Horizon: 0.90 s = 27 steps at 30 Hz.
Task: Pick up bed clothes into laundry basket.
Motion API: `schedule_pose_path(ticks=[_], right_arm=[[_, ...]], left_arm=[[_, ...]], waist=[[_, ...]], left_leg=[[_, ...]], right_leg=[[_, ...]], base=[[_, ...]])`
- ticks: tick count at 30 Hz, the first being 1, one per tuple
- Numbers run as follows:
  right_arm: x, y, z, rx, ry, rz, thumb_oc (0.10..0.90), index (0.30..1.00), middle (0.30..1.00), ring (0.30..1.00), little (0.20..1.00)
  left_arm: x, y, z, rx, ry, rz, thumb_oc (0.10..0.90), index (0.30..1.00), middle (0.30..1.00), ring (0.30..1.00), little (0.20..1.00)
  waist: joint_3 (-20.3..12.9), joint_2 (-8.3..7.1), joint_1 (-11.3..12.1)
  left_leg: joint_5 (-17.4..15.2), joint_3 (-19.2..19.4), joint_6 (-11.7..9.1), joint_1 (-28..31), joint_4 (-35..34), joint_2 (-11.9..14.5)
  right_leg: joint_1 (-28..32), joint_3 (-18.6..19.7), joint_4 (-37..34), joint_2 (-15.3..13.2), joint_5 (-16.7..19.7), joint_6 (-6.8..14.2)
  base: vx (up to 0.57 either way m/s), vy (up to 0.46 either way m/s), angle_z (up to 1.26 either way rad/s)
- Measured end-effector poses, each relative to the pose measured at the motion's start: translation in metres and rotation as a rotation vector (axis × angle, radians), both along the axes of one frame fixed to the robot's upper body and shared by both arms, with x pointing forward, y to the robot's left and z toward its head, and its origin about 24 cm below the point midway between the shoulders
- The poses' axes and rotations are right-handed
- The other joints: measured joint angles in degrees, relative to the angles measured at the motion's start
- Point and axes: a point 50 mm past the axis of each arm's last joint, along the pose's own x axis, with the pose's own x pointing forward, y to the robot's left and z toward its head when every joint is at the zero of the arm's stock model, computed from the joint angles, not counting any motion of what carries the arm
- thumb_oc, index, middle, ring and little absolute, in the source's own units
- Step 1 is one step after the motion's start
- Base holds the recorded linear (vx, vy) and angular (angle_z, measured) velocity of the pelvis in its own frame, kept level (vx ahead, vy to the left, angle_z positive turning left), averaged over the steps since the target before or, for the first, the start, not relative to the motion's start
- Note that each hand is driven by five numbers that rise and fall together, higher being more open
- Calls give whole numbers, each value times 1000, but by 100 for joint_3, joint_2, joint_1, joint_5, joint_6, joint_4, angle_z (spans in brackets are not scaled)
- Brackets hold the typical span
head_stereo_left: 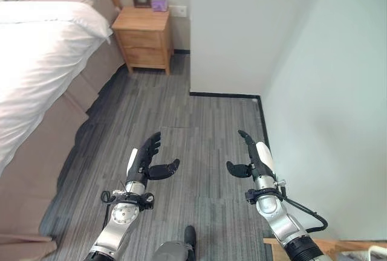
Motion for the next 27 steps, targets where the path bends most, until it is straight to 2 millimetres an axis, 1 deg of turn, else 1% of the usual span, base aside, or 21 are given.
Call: schedule_pose_path(ticks=[2, 4, 6, 7, 8, 9, 10, 11, 12, 13, 14, 15, 17, 18, 19, 21, 22, 23, 24, 26, 27], right_arm=[[-1, -1, 0, -24, -1, -1, 800, 900, 900, 900, 900], [-4, -5, -4, -42, 14, -16, 800, 900, 900, 900, 900], [-8, -8, -8, -52, 27, -27, 800, 900, 900, 900, 900], [-9, -10, -6, -61, 18, -34, 800, 900, 900, 900, 900], [-8, -13, -1, -76, -2, -34, 800, 900, 900, 900, 900], [-7, -18, 5, -94, -29, -44, 800, 900, 900, 900, 900], [-6, -23, 8, -105, -43, -58, 800, 900, 900, 900, 900], [-7, -29, 9, -112, -48, -79, 800, 900, 900, 900, 900], [-9, -33, 8, -111, -51, -103, 800, 900, 900, 900, 900], [-14, -39, 7, -114, -50, -131, 800, 900, 900, 900, 900], [-20, -51, 4, -121, -39, -184, 800, 900, 900, 900, 900], [-22, -56, 3, -124, -38, -205, 800, 900, 900, 900, 900], [-26, -64, 3, -135, -37, -232, 800, 900, 900, 900, 900], [-28, -66, 1, -139, -28, -243, 800, 900, 900, 900, 900], [-28, -66, 1, -141, -25, -237, 800, 900, 900, 900, 900], [-28, -66, 1, -140, -28, -236, 800, 900, 900, 900, 900], [-29, -68, 1, -151, -26, -237, 800, 900, 900, 900, 900], [-31, -73, 2, -167, -22, -240, 800, 900, 900, 900, 900], [-31, -75, 2, -169, -21, -247, 800, 900, 900, 900, 900], [-29, -76, 5, -178, -30, -242, 800, 900, 900, 900, 900], [-29, -76, 5, -184, -30, -235, 800, 900, 900, 900, 900]], left_arm=[[3, -1, 3, -2, -16, 10, 800, 900, 900, 900, 900], [3, -6, 3, -14, -17, 4, 800, 900, 900, 900, 900], [3, -11, 4, -14, -21, -14, 800, 900, 900, 900, 900], [3, -15, 4, -15, -24, -25, 800, 900, 900, 900, 900], [4, -19, 5, -18, -28, -33, 800, 900, 900, 900, 900], [6, -24, 6, -17, -33, -50, 800, 900, 900, 900, 900], [8, -27, 8, -19, -41, -65, 800, 900, 900, 900, 900], [9, -34, 8, -32, -47, -84, 800, 900, 900, 900, 900], [12, -34, 9, -27, -55, -81, 800, 900, 900, 900, 900], [14, -38, 11, -34, -64, -89, 800, 900, 900, 900, 900], [15, -45, 15, -59, -89, -104, 800, 900, 900, 900, 900], [14, -46, 14, -75, -92, -101, 800, 900, 900, 900, 900], [15, -47, 14, -96, -86, -92, 800, 900, 900, 900, 900], [18, -47, 17, -89, -99, -94, 800, 900, 900, 900, 900], [20, -41, 17, -88, -99, -71, 800, 900, 900, 900, 900], [18, -32, 14, -84, -86, -35, 800, 900, 900, 900, 900], [16, -30, 11, -84, -78, -27, 800, 900, 900, 900, 900], [14, -31, 11, -91, -77, -30, 800, 900, 900, 900, 900], [13, -32, 10, -97, -73, -31, 800, 900, 900, 900, 900], [3, -33, 0, -118, -44, -18, 800, 900, 900, 900, 900], [2, -34, 0, -132, -44, -11, 800, 900, 900, 900, 900]], waist=[[30, 61, -31], [56, 193, -75], [65, 233, -125], [75, 234, -233], [130, 294, -365], [191, 387, -488], [242, 467, -604], [274, 480, -652], [295, 515, -773], [307, 534, -846], [306, 523, -930], [307, 526, -922], [279, 681, -1110], [308, 672, -1261], [336, 618, -1189], [295, 627, -1136], [271, 652, -1165], [218, 708, -1211], [224, 700, -1231], [151, 791, -1218], [168, 756, -1252]], left_leg=[[-20, -125, 57, -4, 6, -116], [33, -327, 56, 163, -135, -158], [78, -540, 87, 280, -248, -202], [137, -838, 129, 302, -294, -320], [192, -1021, 216, 278, -262, -354], [269, -1228, 176, 287, -295, -396], [301, -1356, 189, 288, -288, -375], [363, -1632, 135, 336, -267, -426], [362, -1838, 119, 292, -187, -387], [442, -2159, 1, 375, -308, -411], [532, -2541, -138, 403, -419, -406], [575, -2662, -256, 451, -546, -385], [631, -3294, -325, 411, -624, -286], [644, -3216, -218, 314, -599, -132], [680, -3214, -359, 363, -614, 52], [680, -3147, -394, 403, -659, 303], [649, -2997, -180, 383, -485, 444], [613, -2981, -347, 447, -558, 576], [626, -2981, -389, 441, -544, 616], [860, -2896, -661, 347, -421, 742], [880, -2920, -794, 351, -415, 752]], right_leg=[[48, -10, 140, -57, 95, 98], [-34, 13, 732, -238, 71, 131], [-148, 201, 1330, -419, 64, 192], [-352, 596, 1858, -512, 53, 375], [-686, 1344, 2452, -499, 131, 455], [-1127, 2340, 3035, -323, 6, 515], [-1384, 3048, 3193, -87, -133, 597], [-1671, 3664, 3149, 205, -370, 531], [-1755, 4406, 2879, 649, -543, 492], [-1790, 4652, 2729, 846, -639, 307], [-1885, 5117, 2079, 1030, -751, 99], [-2013, 5266, 2050, 964, -789, 33], [-1958, 6057, 1428, 1262, -843, -191], [-1771, 6229, 484, 1205, -628, -59], [-1845, 6008, 552, 1205, -363, -115], [-1737, 5649, 312, 1349, -156, -245], [-1549, 5430, 182, 1447, -49, -397], [-1547, 5323, 100, 1540, -38, -405], [-1513, 5267, 84, 1573, -30, -426], [-1399, 5078, 43, 1746, -13, -523], [-1381, 5025, -62, 1719, 46, -574]], base=[[168, 99, 40], [131, 77, 46], [63, 48, 57], [10, -18, 95], [-44, -16, 118], [-30, -168, 103], [-37, -224, 107], [-56, -339, 109], [-11, -213, 127], [-48, -376, 170], [-28, -394, 153], [-57, -391, 128], [-54, -237, 130], [-161, -434, 154], [-158, -434, 122], [-159, -228, 45], [-237, -359, 50], [-146, -239, 57], [-278, -375, 36], [-250, -299, 29], [-205, -130, 29]])
